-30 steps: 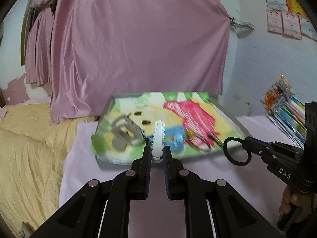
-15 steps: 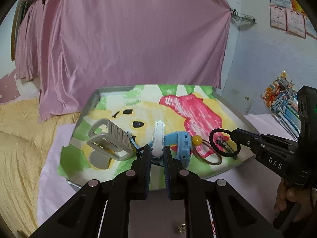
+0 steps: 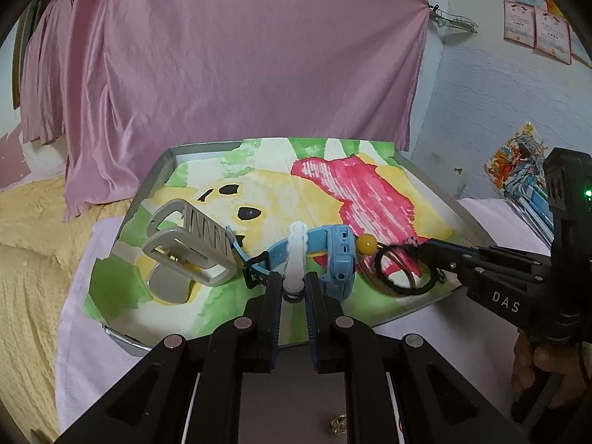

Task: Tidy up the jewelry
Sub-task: 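Carry the keychain piece and hair tie into the tray and open both tools, then withdraw both open tools from the tray toward the remaining jewelry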

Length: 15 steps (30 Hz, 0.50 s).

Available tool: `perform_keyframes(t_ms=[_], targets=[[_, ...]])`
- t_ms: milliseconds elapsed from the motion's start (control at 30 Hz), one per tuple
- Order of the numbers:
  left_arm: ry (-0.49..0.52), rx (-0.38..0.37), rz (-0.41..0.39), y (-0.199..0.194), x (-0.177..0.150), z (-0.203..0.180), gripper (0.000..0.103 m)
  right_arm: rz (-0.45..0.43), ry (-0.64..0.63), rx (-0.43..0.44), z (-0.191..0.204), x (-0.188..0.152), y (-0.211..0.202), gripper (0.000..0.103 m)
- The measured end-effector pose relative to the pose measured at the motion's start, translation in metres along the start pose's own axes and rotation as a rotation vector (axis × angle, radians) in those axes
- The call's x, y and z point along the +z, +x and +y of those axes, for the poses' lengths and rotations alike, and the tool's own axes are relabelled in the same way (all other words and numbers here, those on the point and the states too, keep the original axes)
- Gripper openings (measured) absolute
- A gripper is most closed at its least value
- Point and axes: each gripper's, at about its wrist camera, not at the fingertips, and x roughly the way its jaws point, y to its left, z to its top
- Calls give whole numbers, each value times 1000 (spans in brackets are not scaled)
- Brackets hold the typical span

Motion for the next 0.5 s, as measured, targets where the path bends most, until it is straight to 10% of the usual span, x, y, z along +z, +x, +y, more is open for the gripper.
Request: perform_keyframes(t_ms=[200,500], targets=[[-18,2,-26,-9,-2,1,65,-37,3,-14,-1,-3,-12,39],[-74,1,-143,-50,-8,5,81,-179,7,-19,-2,-14,-60,47]])
